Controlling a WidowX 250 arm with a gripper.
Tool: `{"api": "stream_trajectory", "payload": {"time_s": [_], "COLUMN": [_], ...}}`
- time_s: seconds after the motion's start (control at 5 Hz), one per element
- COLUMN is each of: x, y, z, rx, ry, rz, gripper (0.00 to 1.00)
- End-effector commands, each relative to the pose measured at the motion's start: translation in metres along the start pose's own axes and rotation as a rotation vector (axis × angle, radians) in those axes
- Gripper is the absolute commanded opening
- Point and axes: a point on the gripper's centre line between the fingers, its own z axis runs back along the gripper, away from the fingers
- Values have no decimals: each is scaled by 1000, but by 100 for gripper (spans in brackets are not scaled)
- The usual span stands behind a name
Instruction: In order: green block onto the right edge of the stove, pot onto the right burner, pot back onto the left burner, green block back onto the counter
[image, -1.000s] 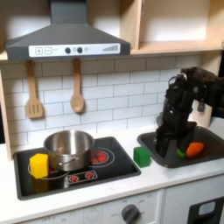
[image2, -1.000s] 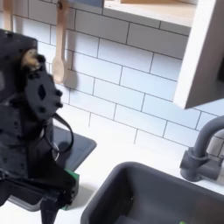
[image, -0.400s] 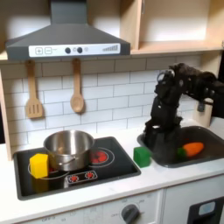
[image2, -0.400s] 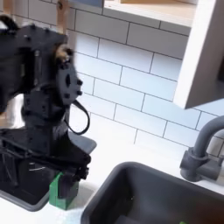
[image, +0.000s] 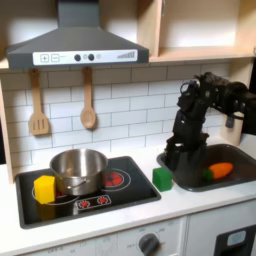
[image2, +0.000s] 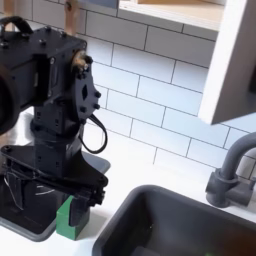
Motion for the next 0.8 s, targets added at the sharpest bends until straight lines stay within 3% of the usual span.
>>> {"api": "stream_trajectory", "payload": {"time_s": [0.0, 0.2, 0.4, 0.6], "x": [0, 0, 0, 8], "y": [0, 0, 3, 3], "z": [0, 0, -10, -9], "rx": [-1, 0, -24, -8], "ry": [0, -2, 10, -24], "rz": [0, 0, -17, -38], "gripper": [100, 100, 100, 100]}}
